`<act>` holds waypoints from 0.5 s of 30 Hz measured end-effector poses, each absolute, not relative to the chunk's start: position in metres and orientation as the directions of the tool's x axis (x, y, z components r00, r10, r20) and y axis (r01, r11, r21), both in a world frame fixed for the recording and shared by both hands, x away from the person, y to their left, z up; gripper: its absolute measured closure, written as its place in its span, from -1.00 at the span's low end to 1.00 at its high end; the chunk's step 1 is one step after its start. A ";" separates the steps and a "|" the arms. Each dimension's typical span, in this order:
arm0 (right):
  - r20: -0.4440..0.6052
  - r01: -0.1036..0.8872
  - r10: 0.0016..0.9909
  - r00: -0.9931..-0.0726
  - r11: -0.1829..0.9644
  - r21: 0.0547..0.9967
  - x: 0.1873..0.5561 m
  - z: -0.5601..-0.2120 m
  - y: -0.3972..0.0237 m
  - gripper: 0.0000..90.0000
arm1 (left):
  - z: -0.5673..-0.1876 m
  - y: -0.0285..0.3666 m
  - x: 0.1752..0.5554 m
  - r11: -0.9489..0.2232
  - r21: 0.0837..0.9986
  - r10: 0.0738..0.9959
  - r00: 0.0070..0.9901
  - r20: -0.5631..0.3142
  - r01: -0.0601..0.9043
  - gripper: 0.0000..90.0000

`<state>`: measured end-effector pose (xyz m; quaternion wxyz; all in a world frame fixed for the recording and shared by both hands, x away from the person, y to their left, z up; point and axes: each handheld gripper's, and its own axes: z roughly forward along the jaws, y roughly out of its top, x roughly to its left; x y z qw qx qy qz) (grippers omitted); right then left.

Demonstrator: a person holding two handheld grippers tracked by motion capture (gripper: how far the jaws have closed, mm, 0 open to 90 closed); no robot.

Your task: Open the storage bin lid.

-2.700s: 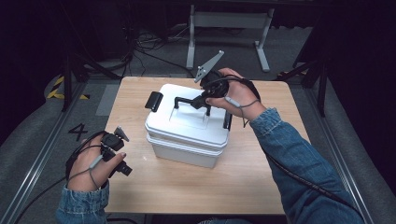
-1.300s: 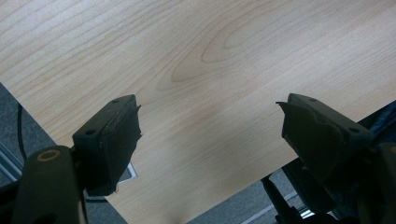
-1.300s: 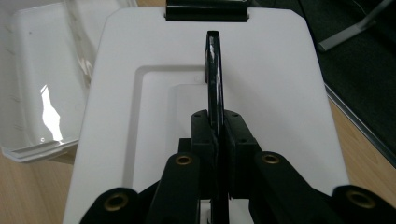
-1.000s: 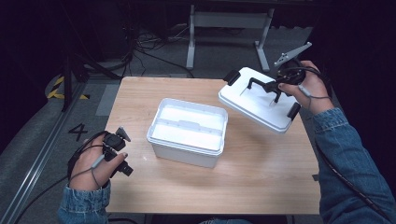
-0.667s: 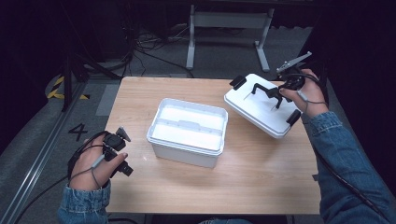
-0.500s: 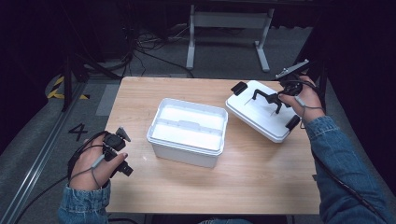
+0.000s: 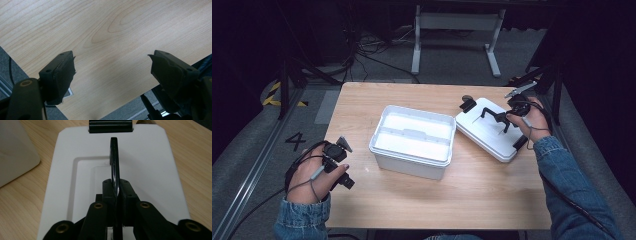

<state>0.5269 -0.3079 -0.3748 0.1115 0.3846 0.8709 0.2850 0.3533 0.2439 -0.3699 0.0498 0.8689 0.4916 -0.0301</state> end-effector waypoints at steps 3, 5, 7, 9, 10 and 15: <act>0.033 0.615 0.738 -0.674 0.536 0.578 0.527 -0.383 -0.309 0.88 | -0.370 0.244 0.353 -0.511 0.053 0.852 0.514 -0.102 0.858 -0.55; 0.026 0.612 0.737 -0.675 0.540 0.578 0.526 -0.388 -0.309 0.88 | -0.370 0.244 0.353 -0.511 0.053 0.852 0.514 -0.102 0.858 -0.55; 0.029 0.610 0.736 -0.676 0.537 0.583 0.525 -0.393 -0.309 0.88 | -0.370 0.244 0.353 -0.516 0.051 0.849 0.518 -0.101 0.855 -0.55; 0.033 0.613 0.738 -0.674 0.534 0.582 0.525 -0.396 -0.309 0.88 | -0.370 0.244 0.353 -0.516 0.050 0.849 0.518 -0.099 0.855 -0.55; 0.035 0.615 0.739 -0.673 0.532 0.582 0.524 -0.398 -0.309 0.88 | -0.370 0.244 0.353 -0.512 0.050 0.852 0.514 -0.098 0.858 -0.55; 0.040 0.615 0.738 -0.674 0.530 0.584 0.523 -0.404 -0.311 0.88 | -0.371 0.242 0.356 -0.519 0.048 0.848 0.521 -0.097 0.853 -0.55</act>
